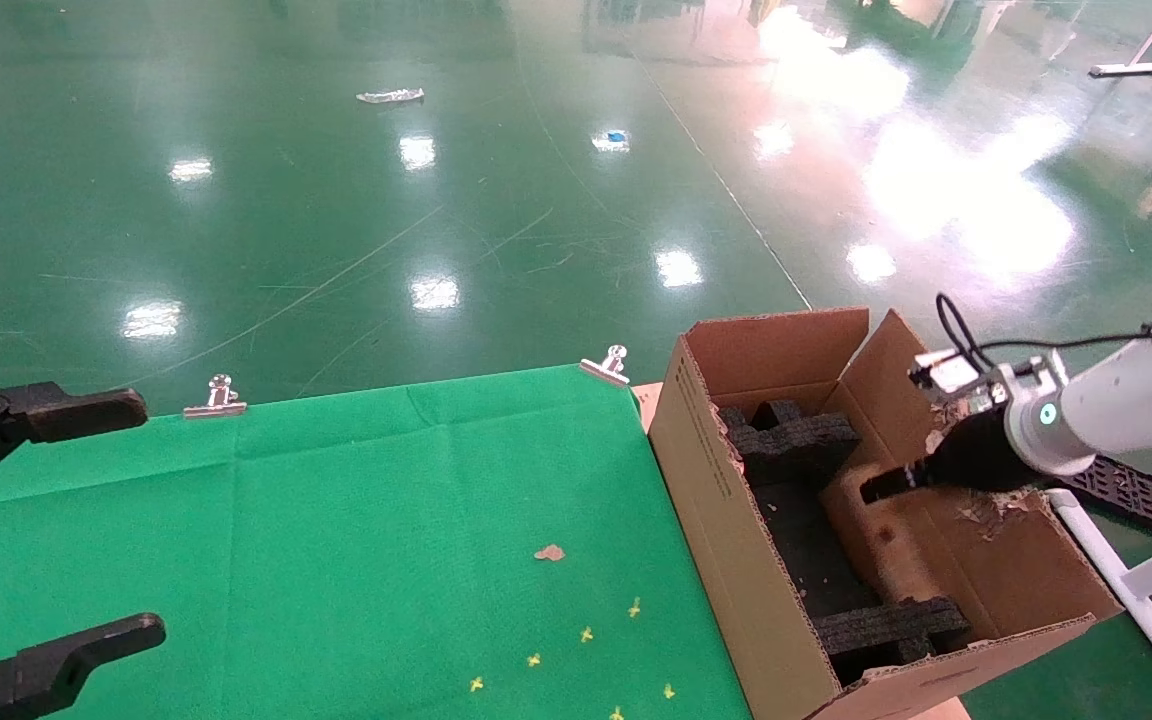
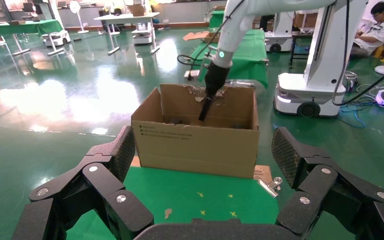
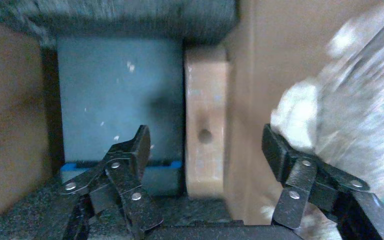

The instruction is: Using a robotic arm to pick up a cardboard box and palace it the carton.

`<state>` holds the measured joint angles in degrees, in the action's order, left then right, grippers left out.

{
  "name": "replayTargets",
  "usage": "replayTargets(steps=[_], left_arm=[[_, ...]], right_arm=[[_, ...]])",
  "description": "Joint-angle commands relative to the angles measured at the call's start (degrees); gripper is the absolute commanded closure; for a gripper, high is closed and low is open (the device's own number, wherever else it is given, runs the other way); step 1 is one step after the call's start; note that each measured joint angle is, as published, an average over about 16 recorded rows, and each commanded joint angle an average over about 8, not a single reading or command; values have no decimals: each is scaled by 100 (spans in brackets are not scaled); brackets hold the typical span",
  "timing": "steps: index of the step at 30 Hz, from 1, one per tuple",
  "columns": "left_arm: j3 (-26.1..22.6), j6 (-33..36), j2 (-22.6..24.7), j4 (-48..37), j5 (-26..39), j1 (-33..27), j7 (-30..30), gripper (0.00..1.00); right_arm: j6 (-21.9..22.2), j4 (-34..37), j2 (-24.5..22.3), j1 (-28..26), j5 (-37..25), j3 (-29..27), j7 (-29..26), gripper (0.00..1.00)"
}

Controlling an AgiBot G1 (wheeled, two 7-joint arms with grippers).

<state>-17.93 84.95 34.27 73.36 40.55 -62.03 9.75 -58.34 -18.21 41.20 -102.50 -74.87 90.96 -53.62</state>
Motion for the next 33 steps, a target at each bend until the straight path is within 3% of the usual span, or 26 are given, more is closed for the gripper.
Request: replayTargets(steps=[1,8,15,22,33], left_arm=[[0,0,0,0,0,0,0,0],[-2,-1,-1,0,-1,0,-1,0],[-3,-2,-2,0,-3,-1,-2,0],[-4,-4,-3,-2,-6,0,-3,0],[-6,-3,-3,-6,-7,-3,-5,0]], right_arm=[[-16,-62,-7,-115,-51,18,17,0],[-288,-933,-560,-1320,-86,-192,338,0],[-142,-2197,-1344,-2093,44,-527,639,0],[3,-2915,-1729,-2134,320,-873,784,0],[-438,-3411,-1575,-1102,842,-2010,1375,0]])
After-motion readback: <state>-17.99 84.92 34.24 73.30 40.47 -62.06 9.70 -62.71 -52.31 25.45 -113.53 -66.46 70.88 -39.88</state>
